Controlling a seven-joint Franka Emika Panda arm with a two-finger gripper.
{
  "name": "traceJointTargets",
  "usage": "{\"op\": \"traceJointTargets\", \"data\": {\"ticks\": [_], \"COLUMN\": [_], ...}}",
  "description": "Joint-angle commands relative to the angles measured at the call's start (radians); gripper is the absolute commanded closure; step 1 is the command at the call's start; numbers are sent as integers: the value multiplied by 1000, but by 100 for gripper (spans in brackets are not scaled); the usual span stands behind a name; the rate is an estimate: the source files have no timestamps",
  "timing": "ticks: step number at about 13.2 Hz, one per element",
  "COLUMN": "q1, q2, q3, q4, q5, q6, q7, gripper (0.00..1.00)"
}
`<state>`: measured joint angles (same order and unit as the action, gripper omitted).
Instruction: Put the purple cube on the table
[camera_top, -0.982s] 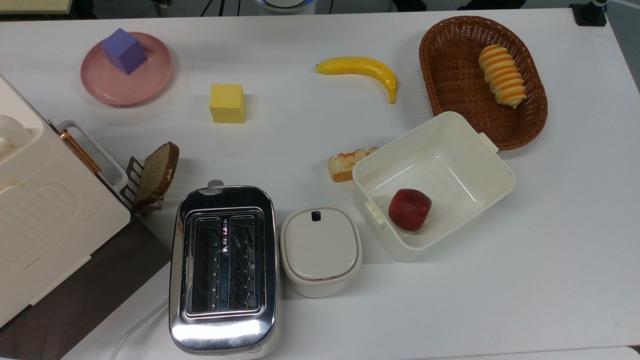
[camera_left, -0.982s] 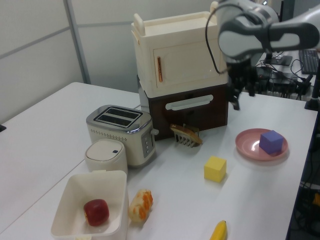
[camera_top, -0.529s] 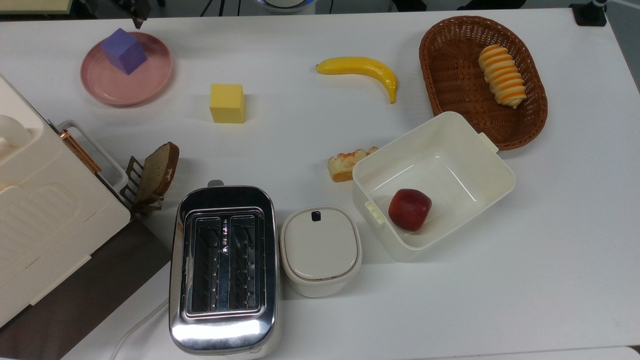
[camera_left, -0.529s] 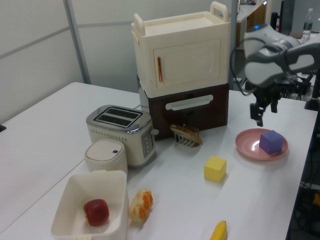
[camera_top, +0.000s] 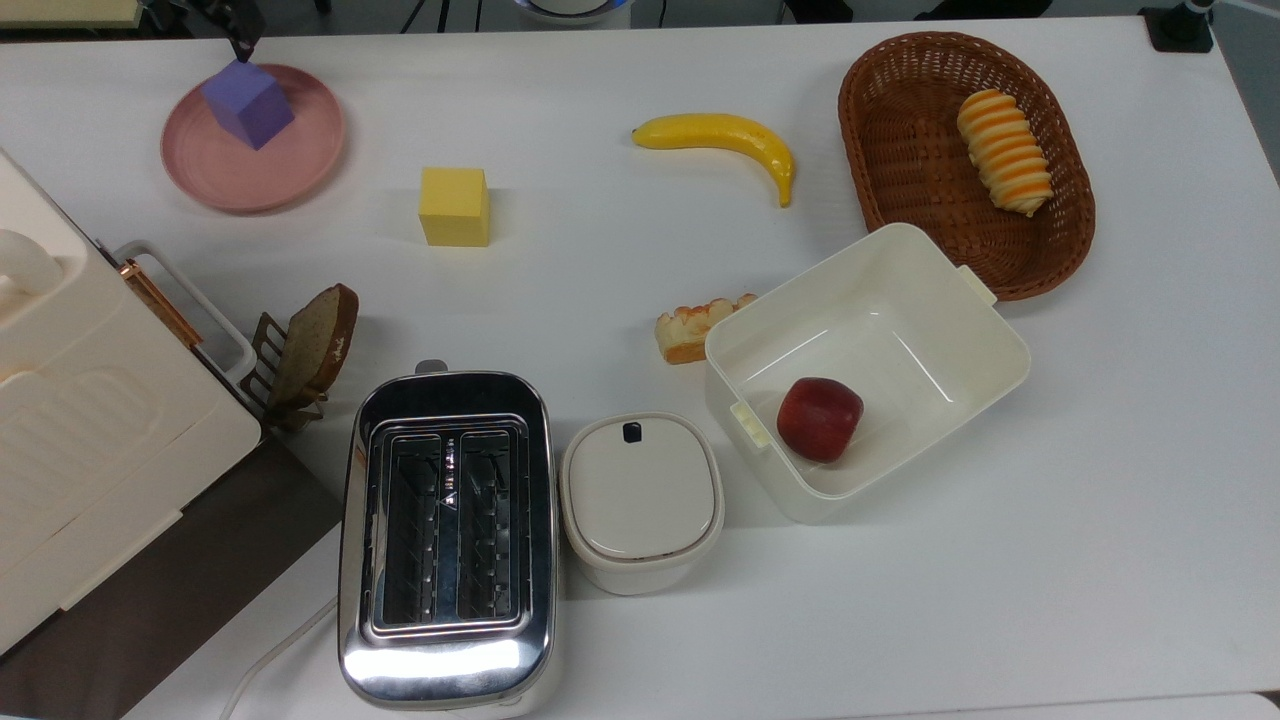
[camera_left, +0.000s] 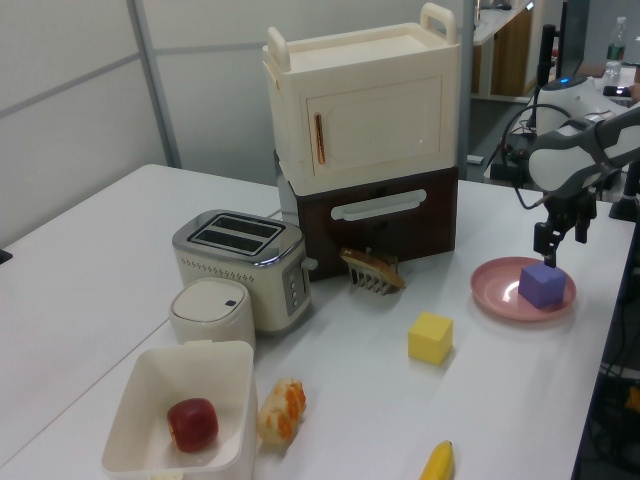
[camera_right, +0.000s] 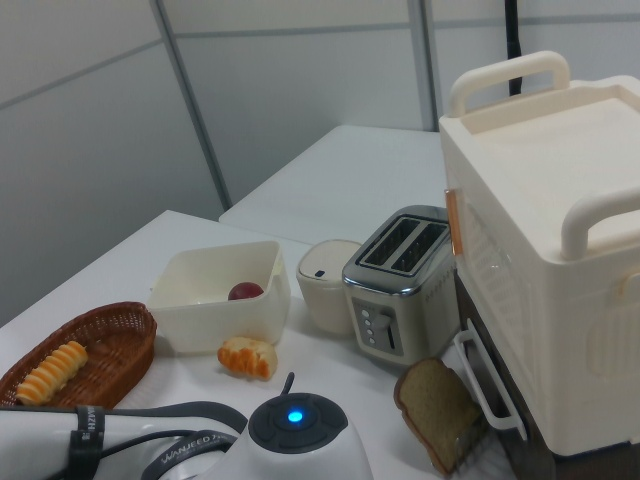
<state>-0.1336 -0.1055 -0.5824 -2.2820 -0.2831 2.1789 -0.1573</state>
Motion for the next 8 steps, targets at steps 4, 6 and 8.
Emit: {"op": "traceJointTargets", "data": {"ticks": [4,6,8], "q1": [63,68,68], "q2": [13,24,65], "q3": [-16,-16,-16], "q4": [-25,-27,-42], "q5": [-7,-7,-7], "q6": [35,68,136], "q7": [269,309,317], "gripper": [0,0,0]}}
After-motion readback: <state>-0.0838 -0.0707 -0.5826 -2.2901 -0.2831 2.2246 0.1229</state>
